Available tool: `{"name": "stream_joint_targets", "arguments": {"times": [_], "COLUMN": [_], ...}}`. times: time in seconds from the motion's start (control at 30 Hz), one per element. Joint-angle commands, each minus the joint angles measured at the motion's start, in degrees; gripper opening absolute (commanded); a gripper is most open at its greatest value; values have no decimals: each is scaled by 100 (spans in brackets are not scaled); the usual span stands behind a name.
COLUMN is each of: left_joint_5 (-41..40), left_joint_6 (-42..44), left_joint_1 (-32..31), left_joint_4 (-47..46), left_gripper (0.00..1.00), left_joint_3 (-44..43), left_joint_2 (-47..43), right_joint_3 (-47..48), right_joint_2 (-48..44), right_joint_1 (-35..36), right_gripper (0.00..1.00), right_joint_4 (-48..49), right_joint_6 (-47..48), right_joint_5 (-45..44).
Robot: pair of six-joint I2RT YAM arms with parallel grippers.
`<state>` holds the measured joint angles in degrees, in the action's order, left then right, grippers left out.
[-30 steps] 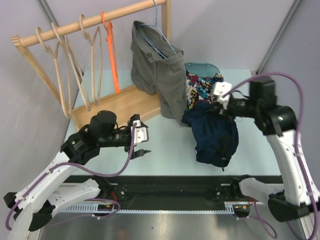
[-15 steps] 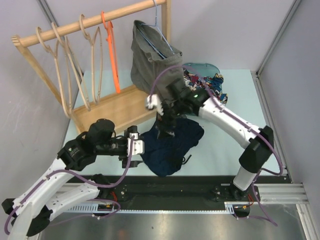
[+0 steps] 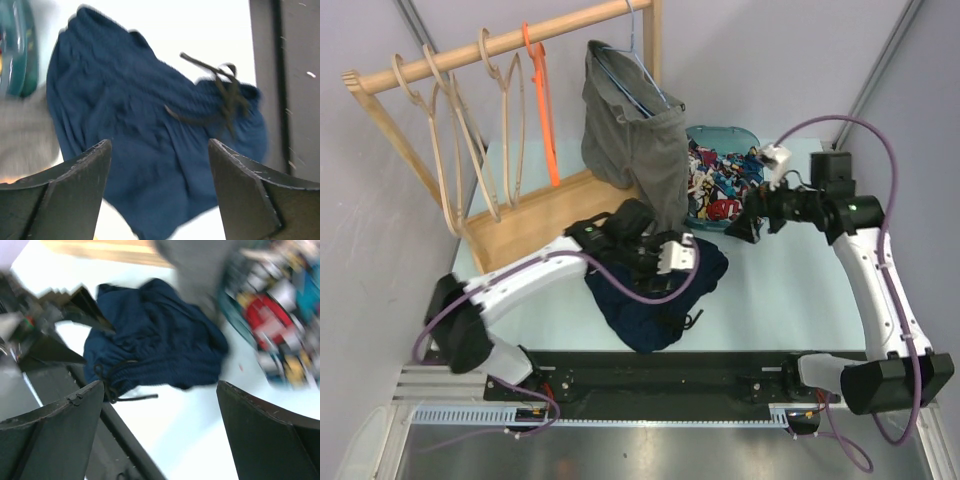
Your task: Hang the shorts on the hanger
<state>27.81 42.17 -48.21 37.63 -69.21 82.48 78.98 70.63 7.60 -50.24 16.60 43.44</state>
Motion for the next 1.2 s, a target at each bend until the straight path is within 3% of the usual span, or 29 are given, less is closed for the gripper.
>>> {"name": "stream_joint_targets", "arguments": {"times": [0.0,0.17,0.37,0.47,0.57,0.6,0.67,0.9,1.17], "left_joint_5": [-135,-276,-1127,-1138,-962,-936,-909,-453,-1223], "left_joint_6": [413,1108,1355,1302,1241,1232,1092,213,-560], "left_joint_1": [-470,-585,-594,-585,-559,-558,-506,100,1172], "left_joint_4": [-686,-1011,-1627,-1750,-1741,-1698,-1618,-1004,-493], "left_gripper": [74,66,61,49,26,11,1,0,0], "left_joint_3": [-628,-884,-954,-884,-717,-691,-594,-769,-559], "left_joint_2": [978,2025,2930,2923,2713,2564,2336,771,-670], "right_joint_3": [-339,-471,-506,-515,-533,-533,-533,-699,-1331], "right_joint_2": [-427,-858,-1077,-1122,-1174,-1183,-1174,-1148,-1017], "right_joint_1": [-881,-1269,-1296,-1313,-1322,-1322,-1331,-1348,-1340], "right_gripper": [99,99,99,99,99,99,98,98,98], "right_joint_4": [-267,-539,-689,-777,-786,-786,-768,-689,-215], "right_joint_6": [-482,-517,-535,-491,-465,-456,-430,-289,-280], "right_joint_5": [164,156,-2,-11,6,7,7,42,50]}}
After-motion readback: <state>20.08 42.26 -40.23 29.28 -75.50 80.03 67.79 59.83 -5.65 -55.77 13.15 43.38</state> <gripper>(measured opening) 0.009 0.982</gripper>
